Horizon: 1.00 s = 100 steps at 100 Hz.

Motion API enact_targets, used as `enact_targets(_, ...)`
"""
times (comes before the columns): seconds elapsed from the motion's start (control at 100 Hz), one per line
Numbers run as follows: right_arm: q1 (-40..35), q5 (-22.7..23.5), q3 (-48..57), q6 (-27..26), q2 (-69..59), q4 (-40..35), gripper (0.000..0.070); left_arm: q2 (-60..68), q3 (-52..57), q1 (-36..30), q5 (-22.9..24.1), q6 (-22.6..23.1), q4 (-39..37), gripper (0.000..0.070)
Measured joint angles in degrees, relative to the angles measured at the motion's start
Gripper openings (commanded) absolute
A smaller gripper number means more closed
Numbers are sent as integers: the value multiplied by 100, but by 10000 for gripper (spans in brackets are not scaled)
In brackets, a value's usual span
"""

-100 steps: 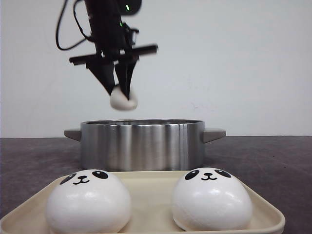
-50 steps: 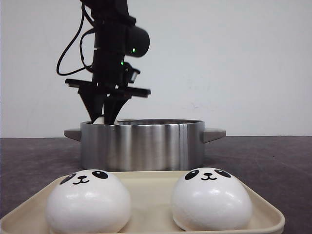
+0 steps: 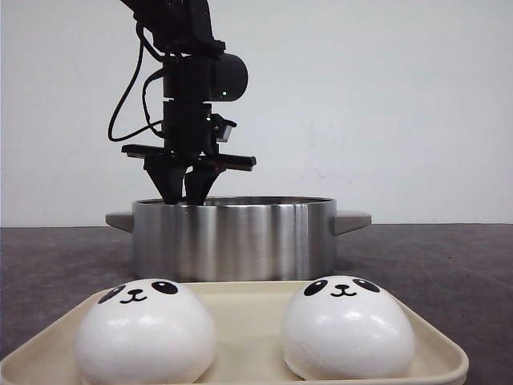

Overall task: Steam buns
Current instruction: 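Carry the bun with the left gripper into the pot and open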

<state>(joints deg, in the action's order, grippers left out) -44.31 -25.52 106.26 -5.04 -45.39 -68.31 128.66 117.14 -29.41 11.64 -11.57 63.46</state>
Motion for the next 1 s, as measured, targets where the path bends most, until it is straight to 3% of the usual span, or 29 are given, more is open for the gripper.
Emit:
enact_targets(0.23, 0, -2, 0, -17, 0, 0, 0, 313, 2, 22, -404, -184, -4, 48)
enact_targets(0.42, 0, -2, 0, -35, -2, 0, 0, 323, 35, 42, -490, -437, -55, 359)
enact_targets(0.74, 0, -2, 0, -92, -2, 0, 0, 339, 35, 37, -557, -503, 20, 409)
enact_targets(0.87, 0, -2, 0, -107, -2, 0, 0, 358, 129, 28, -599, -542, 131, 597)
enact_targets(1.0, 0, -2, 0, -122, -2, 0, 0, 382, 407, 0, -601, -557, 254, 638)
